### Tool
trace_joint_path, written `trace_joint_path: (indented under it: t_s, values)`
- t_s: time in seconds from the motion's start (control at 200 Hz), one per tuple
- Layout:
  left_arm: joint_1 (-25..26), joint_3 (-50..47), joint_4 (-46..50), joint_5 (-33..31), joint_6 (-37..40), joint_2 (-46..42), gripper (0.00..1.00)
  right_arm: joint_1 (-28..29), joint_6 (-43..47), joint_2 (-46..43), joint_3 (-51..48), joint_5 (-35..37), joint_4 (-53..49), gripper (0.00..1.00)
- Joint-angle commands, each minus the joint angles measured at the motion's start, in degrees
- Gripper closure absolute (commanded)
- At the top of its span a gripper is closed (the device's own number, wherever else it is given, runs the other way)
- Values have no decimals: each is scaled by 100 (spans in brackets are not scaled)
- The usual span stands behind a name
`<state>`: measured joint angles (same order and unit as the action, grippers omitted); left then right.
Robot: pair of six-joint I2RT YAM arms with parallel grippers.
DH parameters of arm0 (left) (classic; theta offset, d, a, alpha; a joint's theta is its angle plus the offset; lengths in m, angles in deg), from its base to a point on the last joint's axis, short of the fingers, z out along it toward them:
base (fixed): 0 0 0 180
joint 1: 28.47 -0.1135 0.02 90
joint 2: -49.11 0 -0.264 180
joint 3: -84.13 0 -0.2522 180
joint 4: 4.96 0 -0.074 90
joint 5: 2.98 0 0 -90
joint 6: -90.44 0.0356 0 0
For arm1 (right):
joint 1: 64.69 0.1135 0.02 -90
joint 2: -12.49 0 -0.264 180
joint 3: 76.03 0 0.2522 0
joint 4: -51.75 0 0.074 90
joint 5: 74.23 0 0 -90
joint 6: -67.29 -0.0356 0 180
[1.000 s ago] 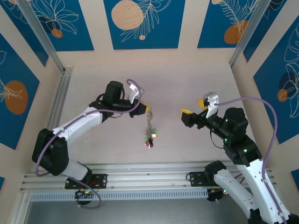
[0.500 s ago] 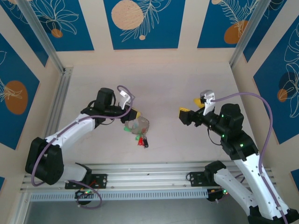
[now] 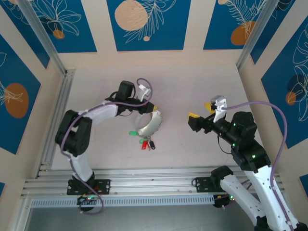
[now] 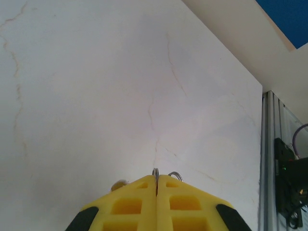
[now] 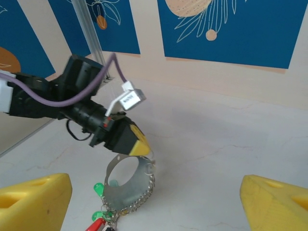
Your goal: Put the keys on the keyring
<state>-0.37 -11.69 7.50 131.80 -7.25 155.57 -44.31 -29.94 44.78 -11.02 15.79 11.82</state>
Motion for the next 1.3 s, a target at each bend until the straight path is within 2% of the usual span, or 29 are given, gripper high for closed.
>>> trace_joint_path:
  t_s: [0.0, 0.175, 0.29, 0.48, 0.58, 0.675, 0.75, 0.825, 0.935, 0.985, 1.02, 1.215, 1.295]
  values:
    - [305, 576, -594, 219, -322, 493, 100, -60, 169, -57, 127, 119, -64, 10]
    - [729, 1341, -600, 406, -489, 981, 100, -156, 169, -41, 72, 111, -17, 10]
    - [727, 1351, -703, 441, -663, 1011, 100, -204, 116, -29, 27, 36, 38, 10]
    - [694, 1407, 256, 100, -315, 1265, 100, -254, 55, 31, 17, -23, 95, 10]
    - [691, 1306, 306, -22, -397, 1420, 84, -264, 20, 42, 2, -36, 130, 10]
    - [689, 1156, 161, -119, -462, 1419, 80, -271, -13, 41, 2, -53, 148, 10]
    - [688, 1163, 179, -202, -480, 1418, 72, -279, -17, 46, 0, -63, 150, 10]
    - [677, 1219, 358, -306, -396, 1387, 71, -280, -13, 54, 13, -49, 148, 10]
    - [666, 1170, 900, -784, -58, 1037, 67, -281, 11, 78, 35, -70, 148, 10]
    - [665, 1159, 1336, -1131, 216, 839, 58, -288, 11, 87, 15, -71, 168, 10]
    - [671, 1154, 1636, -1330, 400, 718, 55, -296, -1, 97, -15, -79, 195, 10]
    - [664, 1090, 2625, -1938, 750, 455, 54, -330, -84, 224, -78, -174, 270, 10]
    - [667, 1114, 2791, -2455, 761, 527, 54, -340, -114, 216, -105, -202, 305, 10]
